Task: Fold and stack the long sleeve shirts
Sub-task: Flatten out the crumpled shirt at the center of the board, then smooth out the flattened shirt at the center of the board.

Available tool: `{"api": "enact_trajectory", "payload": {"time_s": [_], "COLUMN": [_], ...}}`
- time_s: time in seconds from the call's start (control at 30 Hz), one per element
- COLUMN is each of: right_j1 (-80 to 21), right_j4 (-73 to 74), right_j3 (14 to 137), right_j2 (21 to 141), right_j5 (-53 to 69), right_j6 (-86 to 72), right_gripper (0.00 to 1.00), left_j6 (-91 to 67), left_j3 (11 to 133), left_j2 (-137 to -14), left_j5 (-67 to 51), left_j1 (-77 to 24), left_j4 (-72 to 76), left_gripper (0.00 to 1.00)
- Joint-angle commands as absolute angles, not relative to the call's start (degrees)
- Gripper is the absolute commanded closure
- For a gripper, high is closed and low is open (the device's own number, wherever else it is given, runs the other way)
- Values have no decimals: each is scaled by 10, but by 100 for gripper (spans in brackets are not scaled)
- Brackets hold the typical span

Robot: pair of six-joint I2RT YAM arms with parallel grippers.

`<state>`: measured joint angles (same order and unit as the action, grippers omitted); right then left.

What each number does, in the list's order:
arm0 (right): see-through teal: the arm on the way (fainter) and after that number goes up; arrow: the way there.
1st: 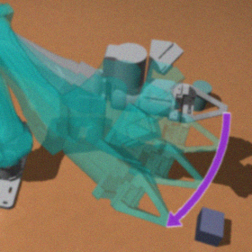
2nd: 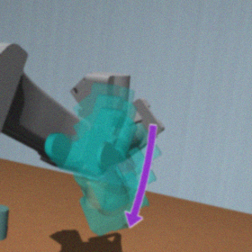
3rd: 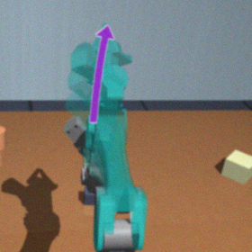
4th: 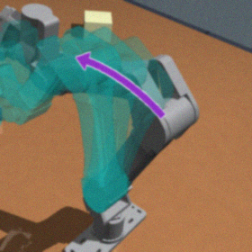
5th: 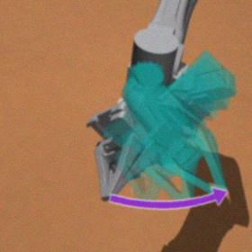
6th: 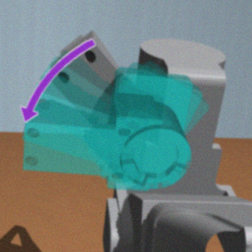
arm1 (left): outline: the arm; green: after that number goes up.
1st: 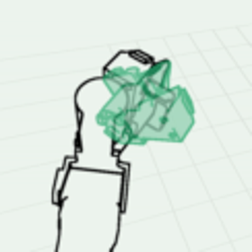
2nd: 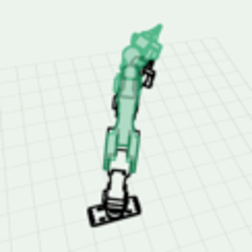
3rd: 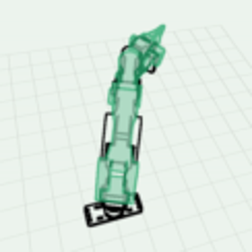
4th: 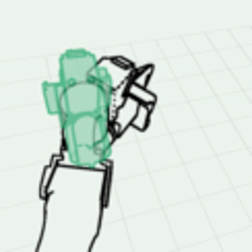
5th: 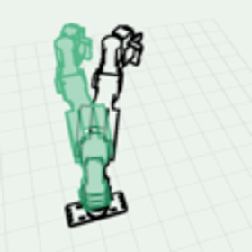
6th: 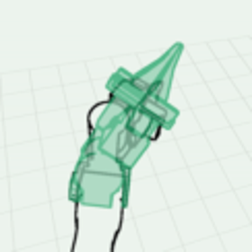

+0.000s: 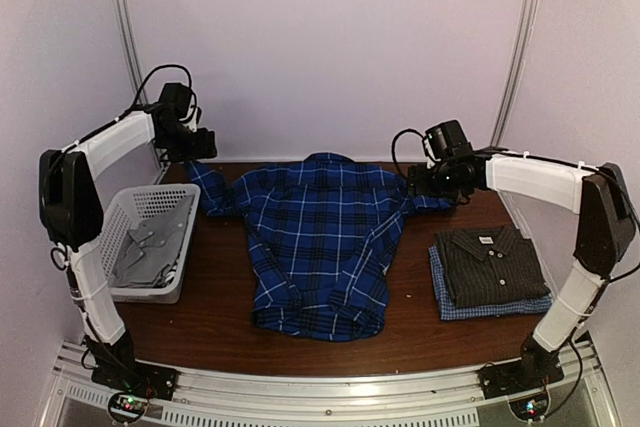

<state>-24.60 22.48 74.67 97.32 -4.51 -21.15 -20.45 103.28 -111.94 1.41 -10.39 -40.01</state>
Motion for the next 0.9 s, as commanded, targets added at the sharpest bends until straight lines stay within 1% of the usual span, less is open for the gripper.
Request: {"api": "enact_trajectory", "payload": {"time_s": [0.0, 0.2, 0.37, 0.5, 0.63, 0.73, 0.87], "right_j1": [-328, -476, -585, -655, -689, -698, -702], "right_j4": [207, 216, 230, 243, 240, 219, 205], "right_j3": [693, 653, 650, 664, 662, 640, 610], "right_j2": [919, 878, 886, 918, 944, 945, 937], "right_j5": [-73, -141, -180, -204, -222, -220, -224], "right_j6": [-248, -301, -346, -380, -419, -444, -472], "right_gripper": [26, 26, 26, 26, 27, 27, 28], "left_j6": [-214, -270, -327, -378, -422, -441, -445], "left_j3": [921, 745, 642, 605, 589, 593, 608], "left_j2": [-1010, -906, -844, -834, -852, -889, -928], "left_j5": [34, 38, 42, 65, 93, 120, 139], "left_j1": [-172, -293, -409, -505, -587, -630, -657], "left_j4": [-346, -308, -284, -275, -261, -260, -261], "left_gripper": [24, 30, 34, 36, 36, 36, 36]}}
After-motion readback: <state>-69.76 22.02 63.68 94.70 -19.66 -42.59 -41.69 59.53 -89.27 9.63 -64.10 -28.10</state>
